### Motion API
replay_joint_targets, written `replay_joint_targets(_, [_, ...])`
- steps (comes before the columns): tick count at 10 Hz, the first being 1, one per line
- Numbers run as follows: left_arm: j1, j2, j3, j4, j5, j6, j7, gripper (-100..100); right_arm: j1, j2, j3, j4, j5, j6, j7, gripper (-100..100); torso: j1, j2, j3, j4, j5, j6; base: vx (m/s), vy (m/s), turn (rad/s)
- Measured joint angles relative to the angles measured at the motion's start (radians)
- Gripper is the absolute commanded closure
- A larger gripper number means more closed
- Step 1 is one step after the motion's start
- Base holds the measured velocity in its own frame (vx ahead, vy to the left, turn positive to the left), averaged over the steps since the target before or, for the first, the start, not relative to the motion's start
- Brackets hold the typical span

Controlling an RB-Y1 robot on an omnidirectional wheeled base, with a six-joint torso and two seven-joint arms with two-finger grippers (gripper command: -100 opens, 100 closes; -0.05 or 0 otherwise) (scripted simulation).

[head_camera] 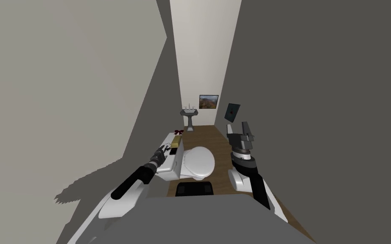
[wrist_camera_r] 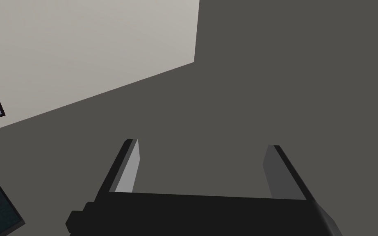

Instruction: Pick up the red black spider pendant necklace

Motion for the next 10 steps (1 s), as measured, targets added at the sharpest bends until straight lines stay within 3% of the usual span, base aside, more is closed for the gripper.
replay_joint_targets(5, [-0.004, 0.041, -0.002, -0.001, 0.030, 0.109, 0.013, -100, 0.000, 0.000, 0.000, 0.000, 0.000, 0.000, 0.000, 0, -0.001, -0.001, -0.001, 0.000, 0.000, 0.000, 0.057, 0.028, -0.031])
replay_joint_targets(6, [-0.004, 0.042, -0.002, -0.001, 0.031, 0.114, 0.014, 0, 0.000, 0.000, 0.000, 0.000, 0.000, 0.000, 0.000, 0, -0.002, 0.000, 0.000, 0.000, 0.000, 0.000, 0.006, 0.003, 0.002])
replay_joint_targets(7, [-0.004, 0.042, -0.002, -0.001, 0.031, 0.114, 0.014, -100, 0.000, 0.000, 0.000, 0.000, 0.000, 0.000, 0.000, 0, -0.003, 0.002, 0.001, 0.000, -0.001, 0.000, 0.035, 0.004, -0.019])
replay_joint_targets(9, [-0.020, 0.033, -0.003, 0.030, 0.025, 0.099, 0.010, -100, 0.000, 0.000, 0.000, 0.000, 0.000, 0.000, 0.000, 0, -0.003, 0.000, 0.000, 0.000, -0.001, 0.000, 0.042, 0.002, -0.012])
replay_joint_targets(10, [-0.022, 0.033, -0.003, 0.033, 0.025, 0.096, 0.010, 100, 0.000, 0.000, 0.000, 0.000, 0.000, 0.000, 0.000, 0, -0.003, 0.001, 0.001, 0.000, -0.001, 0.000, 0.000, 0.000, 0.000])
